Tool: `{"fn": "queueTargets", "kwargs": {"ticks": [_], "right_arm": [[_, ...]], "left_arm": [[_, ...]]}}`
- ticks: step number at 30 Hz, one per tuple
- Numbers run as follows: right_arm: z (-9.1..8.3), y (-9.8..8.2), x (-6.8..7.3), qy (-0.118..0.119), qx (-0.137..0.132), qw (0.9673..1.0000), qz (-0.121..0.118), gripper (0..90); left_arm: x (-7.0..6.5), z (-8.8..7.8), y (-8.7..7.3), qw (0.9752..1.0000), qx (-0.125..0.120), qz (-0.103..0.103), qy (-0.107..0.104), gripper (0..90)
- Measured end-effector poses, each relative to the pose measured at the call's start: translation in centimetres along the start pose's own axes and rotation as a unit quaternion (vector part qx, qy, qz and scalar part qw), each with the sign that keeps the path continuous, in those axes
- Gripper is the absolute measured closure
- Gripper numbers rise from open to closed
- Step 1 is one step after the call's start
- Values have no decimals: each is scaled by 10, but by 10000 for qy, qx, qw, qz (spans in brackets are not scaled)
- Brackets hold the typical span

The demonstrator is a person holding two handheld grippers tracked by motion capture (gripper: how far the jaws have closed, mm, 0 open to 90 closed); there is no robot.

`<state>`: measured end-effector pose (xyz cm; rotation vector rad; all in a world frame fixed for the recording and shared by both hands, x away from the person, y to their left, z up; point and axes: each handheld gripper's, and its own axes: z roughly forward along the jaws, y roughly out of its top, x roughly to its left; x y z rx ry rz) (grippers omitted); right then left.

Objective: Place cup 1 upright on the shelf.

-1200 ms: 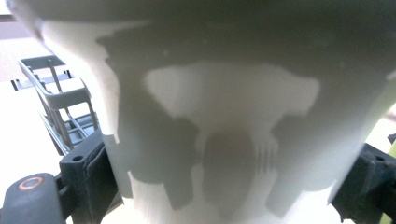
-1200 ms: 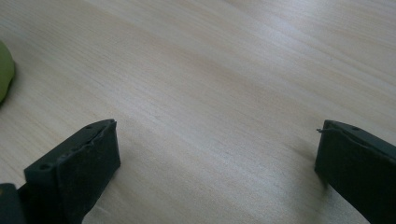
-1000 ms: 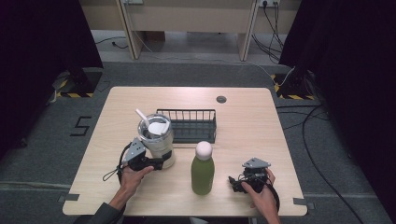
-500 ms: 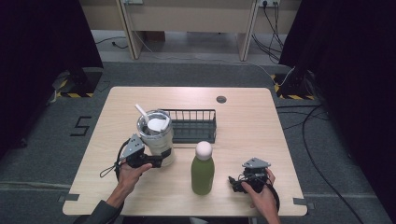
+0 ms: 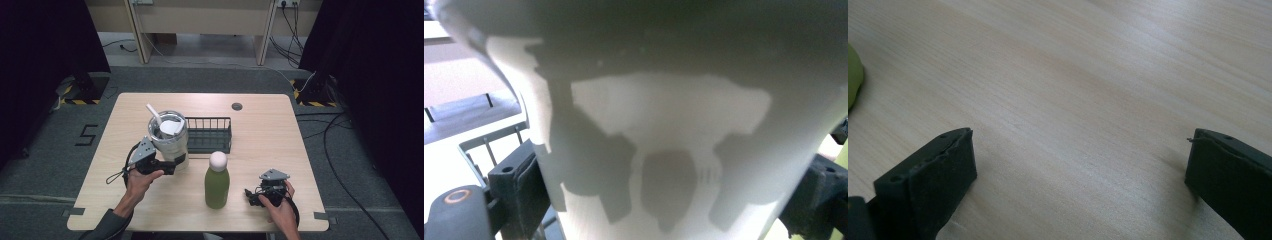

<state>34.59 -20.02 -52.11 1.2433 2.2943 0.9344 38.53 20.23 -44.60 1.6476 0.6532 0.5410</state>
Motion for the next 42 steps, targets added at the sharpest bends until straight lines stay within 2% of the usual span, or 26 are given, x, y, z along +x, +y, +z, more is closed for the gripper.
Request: {"fn": "queueTargets", "kwargs": {"ticks": [7,11,16,20,24,29,32,42], "right_arm": [[0,0,0,-4,0,10000,1,2],[0,0,0,0,0,10000,2,2],[0,0,0,-3,0,10000,1,2],[0,0,0,-3,-4,10000,-15,2],[0,0,0,-1,-1,10000,1,2],[0,0,0,1,-1,10000,-3,2],[0,0,0,-1,4,10000,1,2],[0,0,0,0,4,10000,0,2]], "left_arm": [[2,4,10,10000,5,-2,-52,110],[2,4,18,9999,17,84,-73,110],[3,6,31,9999,-21,31,-111,109],[4,7,40,9999,-57,72,-140,110],[9,11,55,9998,-73,106,-149,110],[16,17,67,9999,-33,49,-117,110],[19,21,72,9999,15,136,-69,109],[31,34,81,9999,28,121,59,110]]}}
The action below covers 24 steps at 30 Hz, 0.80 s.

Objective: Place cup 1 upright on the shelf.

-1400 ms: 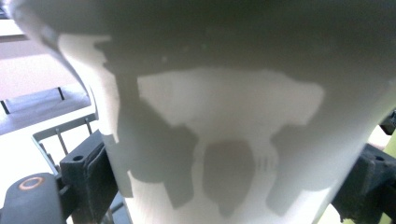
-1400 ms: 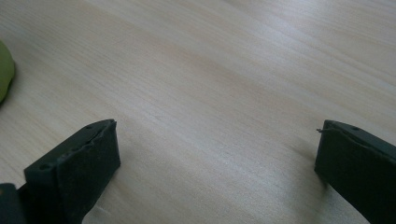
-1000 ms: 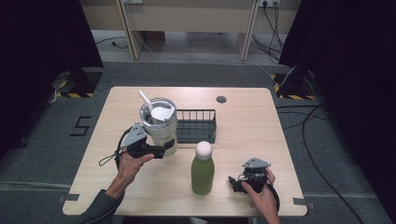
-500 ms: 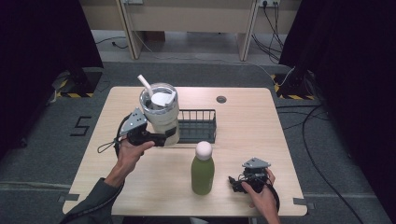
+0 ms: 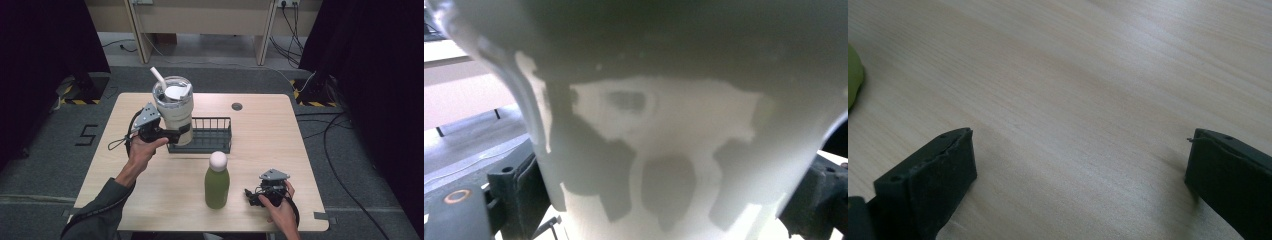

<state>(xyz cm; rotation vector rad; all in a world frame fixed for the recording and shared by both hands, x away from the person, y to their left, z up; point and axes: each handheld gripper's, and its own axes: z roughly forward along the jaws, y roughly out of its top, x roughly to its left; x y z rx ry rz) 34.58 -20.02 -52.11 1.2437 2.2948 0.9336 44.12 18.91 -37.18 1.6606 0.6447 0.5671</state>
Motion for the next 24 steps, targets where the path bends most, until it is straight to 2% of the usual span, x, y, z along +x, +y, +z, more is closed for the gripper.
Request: {"fn": "queueTargets", "kwargs": {"ticks": [15,24], "right_arm": [[0,0,0,1,4,10000,3,2],[0,0,0,3,-1,10000,-11,2]], "left_arm": [[15,23,0,9997,20,-119,195,110],[24,38,-5,9995,80,-94,297,109]]}}
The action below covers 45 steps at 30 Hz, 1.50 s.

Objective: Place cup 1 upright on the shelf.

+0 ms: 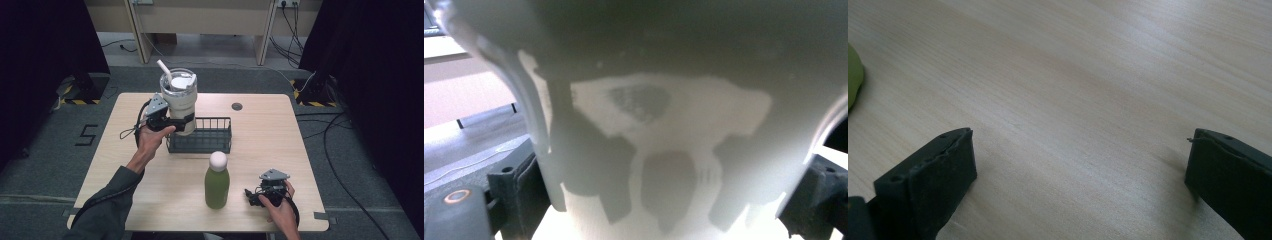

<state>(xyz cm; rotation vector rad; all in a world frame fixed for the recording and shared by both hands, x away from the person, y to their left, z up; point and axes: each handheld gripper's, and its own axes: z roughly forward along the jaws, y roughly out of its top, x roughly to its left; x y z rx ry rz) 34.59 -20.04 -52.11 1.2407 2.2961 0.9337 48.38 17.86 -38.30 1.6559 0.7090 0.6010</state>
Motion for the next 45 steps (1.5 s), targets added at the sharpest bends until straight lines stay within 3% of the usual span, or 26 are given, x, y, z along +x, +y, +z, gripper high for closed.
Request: {"fn": "queueTargets", "kwargs": {"ticks": [4,15,18,21,25,27,28,39,42,43,44,45], "right_arm": [[0,0,0,0,0,10000,2,2],[0,0,0,-1,0,10000,1,2],[0,0,0,-2,2,10000,5,2],[0,0,0,0,-1,10000,2,2],[0,0,0,-1,0,10000,2,2],[0,0,0,-1,0,10000,1,2],[0,0,0,-1,1,10000,2,2],[0,0,0,-1,0,10000,0,2],[0,0,0,0,0,10000,2,2],[0,0,0,0,1,10000,2,2],[0,0,0,-1,-1,10000,1,2],[0,0,0,-1,1,10000,2,2]], "left_arm": [[4,5,-5,9999,6,-103,-19,109],[11,12,-18,9999,47,-87,120,109],[10,14,-21,9997,84,-216,46,109],[11,14,-22,9998,100,-80,134,109],[11,14,-24,9998,82,-142,145,109],[14,14,-24,9998,83,48,146,109],[12,14,-25,9999,80,-72,131,109],[13,16,-35,9998,124,-94,147,109],[13,17,-37,9997,137,-79,170,109],[15,17,-37,9997,149,96,191,109],[13,17,-39,9997,157,-82,179,109],[13,18,-40,9997,155,-80,180,109]]}}
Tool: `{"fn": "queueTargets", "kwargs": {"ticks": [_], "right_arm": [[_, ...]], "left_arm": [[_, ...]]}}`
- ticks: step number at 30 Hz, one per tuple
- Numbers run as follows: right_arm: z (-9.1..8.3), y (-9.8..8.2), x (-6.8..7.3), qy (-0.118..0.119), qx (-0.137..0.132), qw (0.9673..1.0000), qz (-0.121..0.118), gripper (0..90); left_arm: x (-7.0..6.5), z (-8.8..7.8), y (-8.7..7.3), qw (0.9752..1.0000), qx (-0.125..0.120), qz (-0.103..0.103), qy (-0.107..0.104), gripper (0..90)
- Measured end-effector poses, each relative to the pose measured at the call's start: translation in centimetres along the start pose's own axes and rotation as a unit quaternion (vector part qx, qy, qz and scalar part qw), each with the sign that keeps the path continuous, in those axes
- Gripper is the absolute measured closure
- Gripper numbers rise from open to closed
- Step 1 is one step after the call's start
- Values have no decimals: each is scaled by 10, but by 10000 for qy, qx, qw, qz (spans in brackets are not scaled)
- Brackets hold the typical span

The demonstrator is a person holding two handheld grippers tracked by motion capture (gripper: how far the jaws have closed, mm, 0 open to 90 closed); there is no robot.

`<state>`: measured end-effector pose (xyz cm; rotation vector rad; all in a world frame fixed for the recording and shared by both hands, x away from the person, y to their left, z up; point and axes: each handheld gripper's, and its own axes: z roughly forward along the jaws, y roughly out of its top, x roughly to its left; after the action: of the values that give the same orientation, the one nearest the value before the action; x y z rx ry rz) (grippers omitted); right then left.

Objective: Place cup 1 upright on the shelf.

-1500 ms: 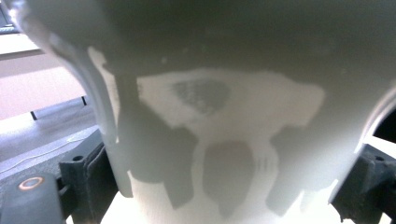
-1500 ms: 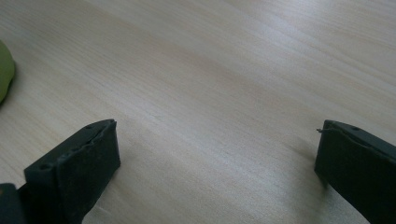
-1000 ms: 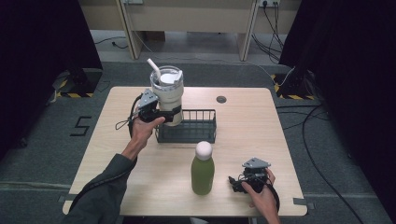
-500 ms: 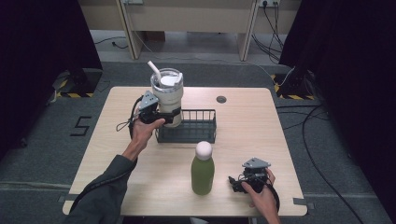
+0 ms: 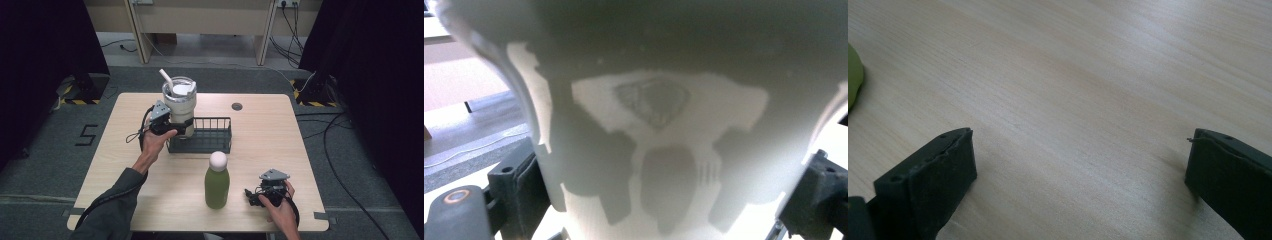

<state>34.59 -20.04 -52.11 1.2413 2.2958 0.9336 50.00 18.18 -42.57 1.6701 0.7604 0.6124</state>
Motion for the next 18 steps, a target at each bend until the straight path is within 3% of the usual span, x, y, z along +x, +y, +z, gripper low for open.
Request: {"fn": "queueTargets", "kwargs": {"ticks": [18], "right_arm": [[0,0,0,0,-1,10000,-1,2]], "left_arm": [[0,3,-17,10000,52,-5,5,108]]}}
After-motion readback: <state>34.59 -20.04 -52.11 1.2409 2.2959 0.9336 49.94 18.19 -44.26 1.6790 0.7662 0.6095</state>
